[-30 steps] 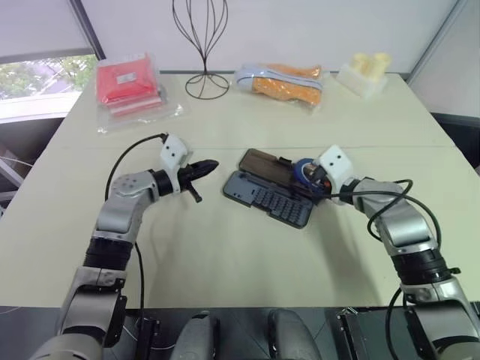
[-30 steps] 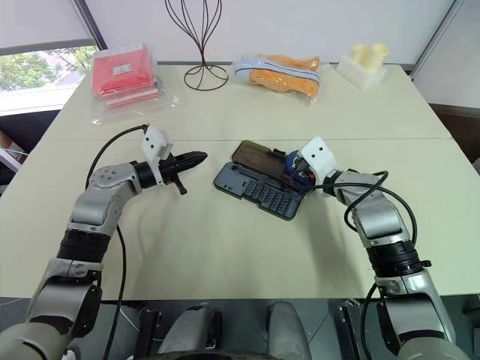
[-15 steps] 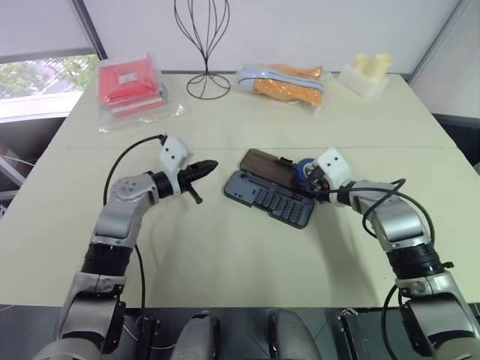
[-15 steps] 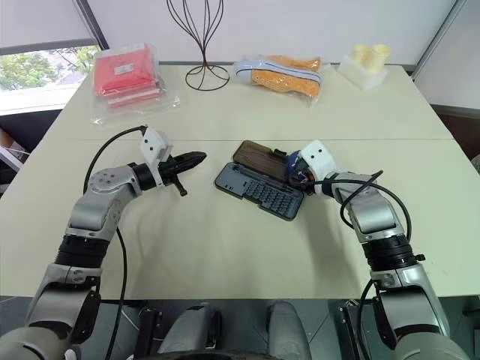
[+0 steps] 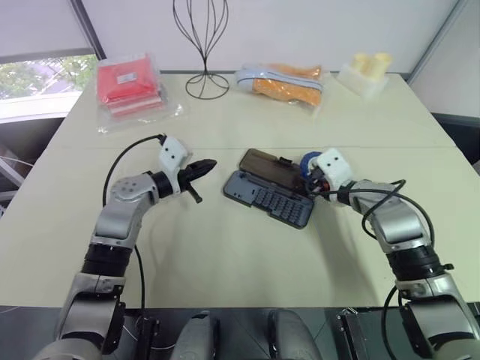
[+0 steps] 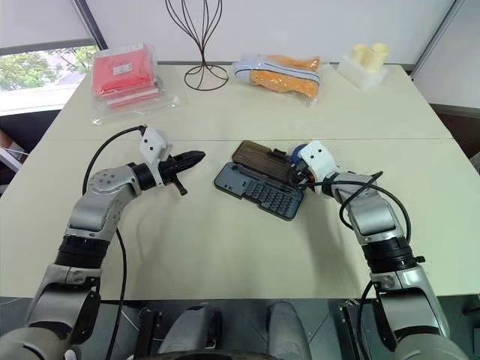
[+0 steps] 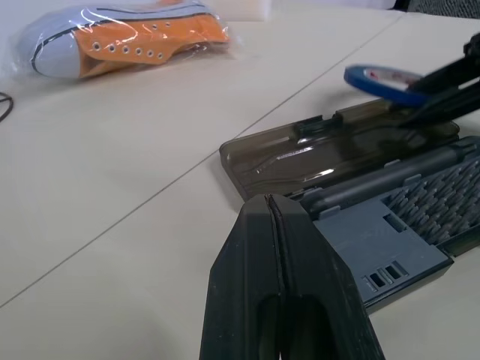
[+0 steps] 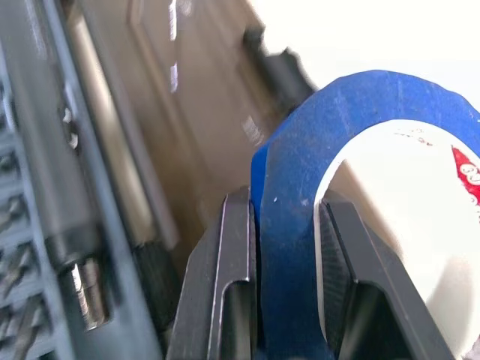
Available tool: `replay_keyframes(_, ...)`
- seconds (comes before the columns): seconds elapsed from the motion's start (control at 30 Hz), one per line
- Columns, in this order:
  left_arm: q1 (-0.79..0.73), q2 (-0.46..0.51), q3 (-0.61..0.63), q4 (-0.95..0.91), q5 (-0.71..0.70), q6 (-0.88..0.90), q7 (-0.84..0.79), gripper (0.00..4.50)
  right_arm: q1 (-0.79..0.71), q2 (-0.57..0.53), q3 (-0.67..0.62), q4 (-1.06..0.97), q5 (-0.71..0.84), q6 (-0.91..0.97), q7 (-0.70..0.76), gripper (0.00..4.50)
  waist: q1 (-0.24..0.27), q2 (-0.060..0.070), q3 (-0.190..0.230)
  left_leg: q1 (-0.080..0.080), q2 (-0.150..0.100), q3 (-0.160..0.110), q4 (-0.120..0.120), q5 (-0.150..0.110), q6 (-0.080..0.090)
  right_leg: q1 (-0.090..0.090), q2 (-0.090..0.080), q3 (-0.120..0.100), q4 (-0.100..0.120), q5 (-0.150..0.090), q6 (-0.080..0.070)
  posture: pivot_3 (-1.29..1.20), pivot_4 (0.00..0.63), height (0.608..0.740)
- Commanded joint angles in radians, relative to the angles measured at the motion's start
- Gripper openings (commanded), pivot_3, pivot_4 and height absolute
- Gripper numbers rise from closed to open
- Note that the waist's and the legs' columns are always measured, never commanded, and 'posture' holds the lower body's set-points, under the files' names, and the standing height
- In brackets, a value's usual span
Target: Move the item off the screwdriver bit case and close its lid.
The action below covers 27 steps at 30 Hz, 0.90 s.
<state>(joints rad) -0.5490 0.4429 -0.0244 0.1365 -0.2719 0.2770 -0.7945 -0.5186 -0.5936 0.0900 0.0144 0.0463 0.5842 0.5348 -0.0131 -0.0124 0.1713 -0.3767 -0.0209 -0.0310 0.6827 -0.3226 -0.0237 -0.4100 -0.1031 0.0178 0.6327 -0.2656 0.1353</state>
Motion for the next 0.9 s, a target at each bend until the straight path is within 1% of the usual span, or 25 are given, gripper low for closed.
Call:
replay_keyframes(0.03,-0.005,-0.002,0.012,-0.033,-0.004,-0.014,0.006,0.0,-0.001,-0.041,-0.094,-0.114,-0.044,-0.065,-0.075,0.47,0.001,0.0,0.0,0.0,0.0,0.0,0.0,0.0,0.0,0.0,0.0,0.0,0.0,0.0,0.0,0.0,0.15,0.74)
replay_keyframes(0.17,0.001,-0.005,0.009,-0.034,-0.004,-0.015,0.002,0.0,-0.015,-0.04,-0.218,-0.126,-0.077,-0.042,-0.211,0.47,0.001,0.0,0.0,0.0,0.0,0.0,0.0,0.0,0.0,0.0,0.0,0.0,0.0,0.0,0.0,0.0,0.15,0.74)
replay_keyframes(0.3,-0.007,-0.011,0.007,-0.018,0.001,-0.022,0.0,0.0,-0.098,0.006,-0.384,0.021,-0.081,0.077,-0.427,0.47,0.001,0.0,0.0,0.0,0.0,0.001,0.0,0.0,0.0,0.0,0.0,0.001,0.0,0.0,0.0,0.0,0.15,0.74)
replay_keyframes(0.57,-0.013,-0.016,0.007,-0.016,0.009,-0.027,0.006,0.0,-0.269,0.041,-0.598,0.301,-0.047,0.232,-0.708,0.47,-0.005,0.0,0.0,0.0,0.0,0.001,-0.001,0.0,0.0,-0.001,0.0,0.001,0.0,0.0,0.0,0.0,0.15,0.74)
replay_keyframes(0.7,-0.002,-0.01,0.011,-0.028,0.011,-0.024,0.011,0.0,-0.3,0.03,-0.625,0.408,-0.065,0.245,-0.814,0.47,-0.006,0.001,0.0,0.0,0.0,0.001,-0.001,0.0,0.0,-0.001,0.0,0.001,0.001,0.0,0.0,0.0,0.15,0.74)
replay_keyframes(0.9,0.007,-0.001,0.017,-0.037,0.01,-0.022,0.016,0.0,-0.286,0.038,-0.642,0.436,-0.034,0.244,-0.85,0.47,-0.007,0.002,0.0,0.0,0.0,0.002,-0.001,0.0,0.0,-0.001,0.0,0.001,0.0,0.0,0.0,0.0,0.15,0.74)
